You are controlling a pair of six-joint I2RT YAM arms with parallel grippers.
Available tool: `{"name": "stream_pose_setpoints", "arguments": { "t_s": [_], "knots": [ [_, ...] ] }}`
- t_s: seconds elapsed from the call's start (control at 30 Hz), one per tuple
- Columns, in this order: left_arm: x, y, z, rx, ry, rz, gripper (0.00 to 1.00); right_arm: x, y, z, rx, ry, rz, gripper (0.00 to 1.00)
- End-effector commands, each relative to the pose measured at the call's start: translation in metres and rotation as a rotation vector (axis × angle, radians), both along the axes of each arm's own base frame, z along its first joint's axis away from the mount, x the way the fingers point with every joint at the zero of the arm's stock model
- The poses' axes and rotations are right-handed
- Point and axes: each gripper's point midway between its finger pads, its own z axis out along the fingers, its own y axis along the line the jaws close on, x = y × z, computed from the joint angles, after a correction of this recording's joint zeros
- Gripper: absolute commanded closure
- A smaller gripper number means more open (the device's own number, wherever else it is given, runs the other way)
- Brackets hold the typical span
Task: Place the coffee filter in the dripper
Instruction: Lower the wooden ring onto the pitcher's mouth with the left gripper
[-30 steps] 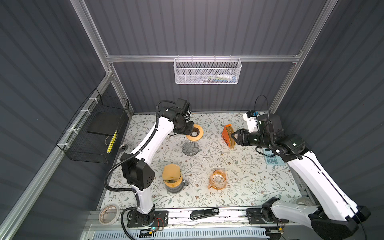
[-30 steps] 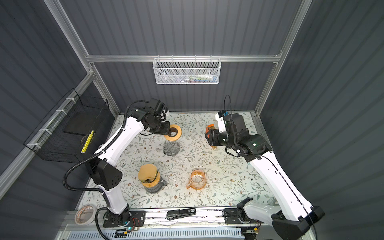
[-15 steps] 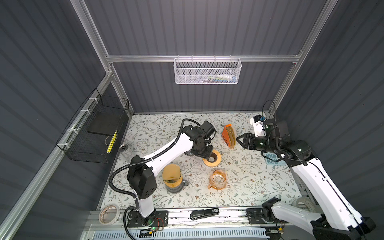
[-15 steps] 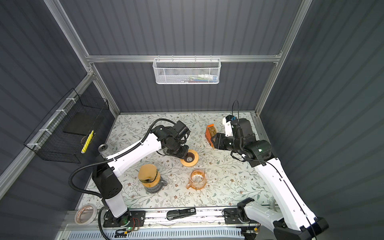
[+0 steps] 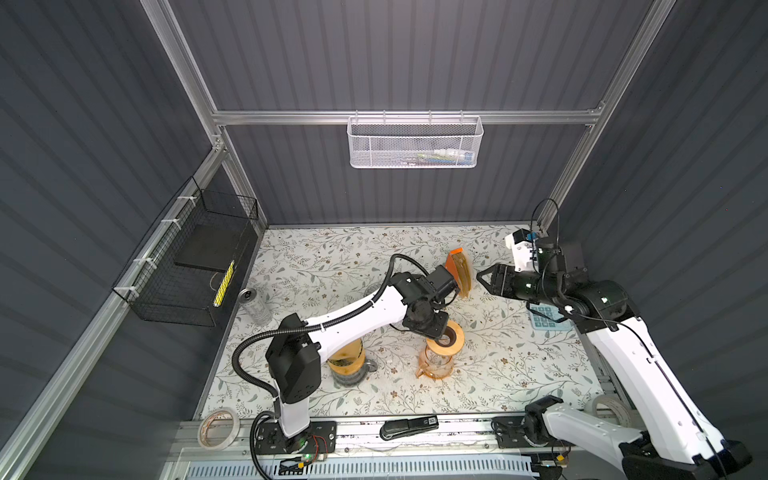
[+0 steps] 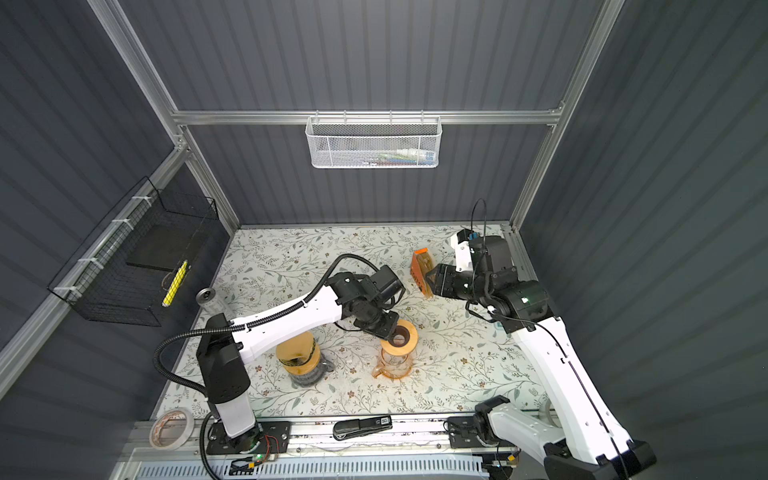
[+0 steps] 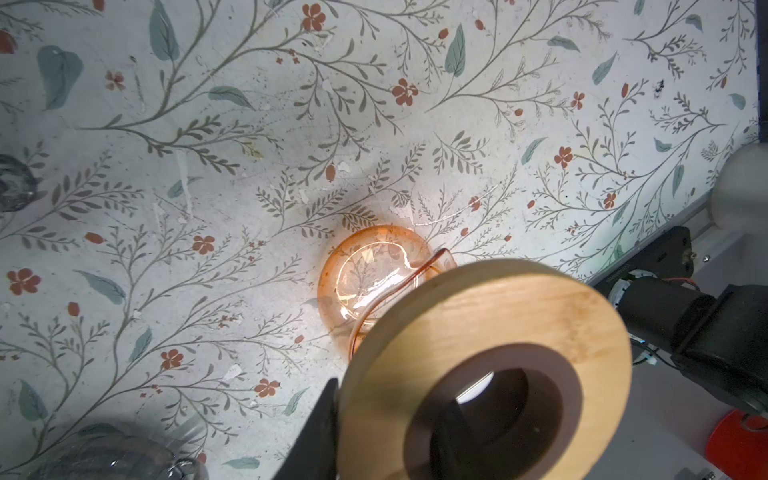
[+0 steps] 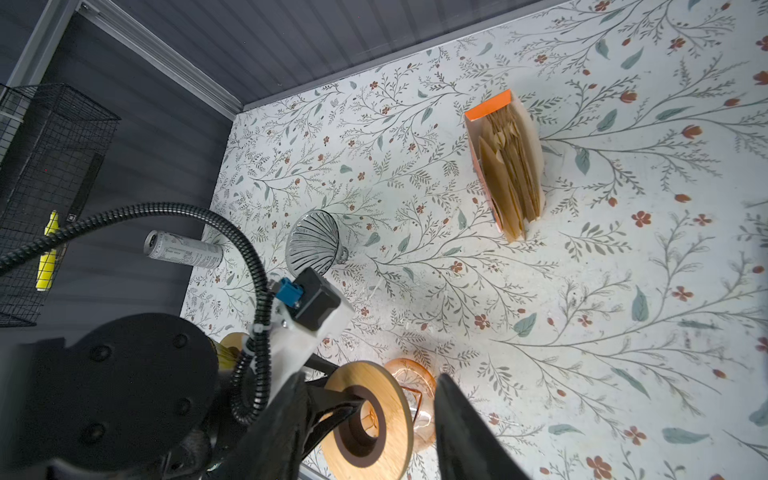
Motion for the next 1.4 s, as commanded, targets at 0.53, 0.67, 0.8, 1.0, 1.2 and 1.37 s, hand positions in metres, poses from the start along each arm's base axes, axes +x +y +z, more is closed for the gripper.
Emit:
{"name": "stream_pose_setpoints", "arguments": {
  "t_s": [0.53, 0.67, 0.8, 1.0, 1.2, 1.37],
  "knots": [
    [0.002, 0.013, -0.031, 0.077, -0.017, 0.074, 1.00, 0.001, 0.005, -0.014, 0.011, 0.033, 0.026, 0.49],
    [0.000, 0.013, -0.033, 0.073, -0.020, 0.083, 1.00, 0.002, 0.006, -0.013, 0.017, 0.034, 0.028, 0.49],
    [-0.003, 0.012, -0.035, 0.070, -0.015, 0.087, 1.00, 0.001, 0.007, -0.015, 0.021, 0.036, 0.028, 0.49],
    [-0.006, 0.010, -0.035, 0.068, -0.014, 0.089, 1.00, -0.001, 0.007, -0.015, 0.026, 0.035, 0.028, 0.49],
    [-0.008, 0.010, -0.037, 0.071, -0.014, 0.093, 1.00, -0.001, 0.007, -0.016, 0.029, 0.038, 0.028, 0.49],
    [-0.009, 0.013, -0.037, 0.074, -0.020, 0.100, 1.00, -0.001, 0.007, -0.016, 0.031, 0.037, 0.029, 0.49]
  ]
}}
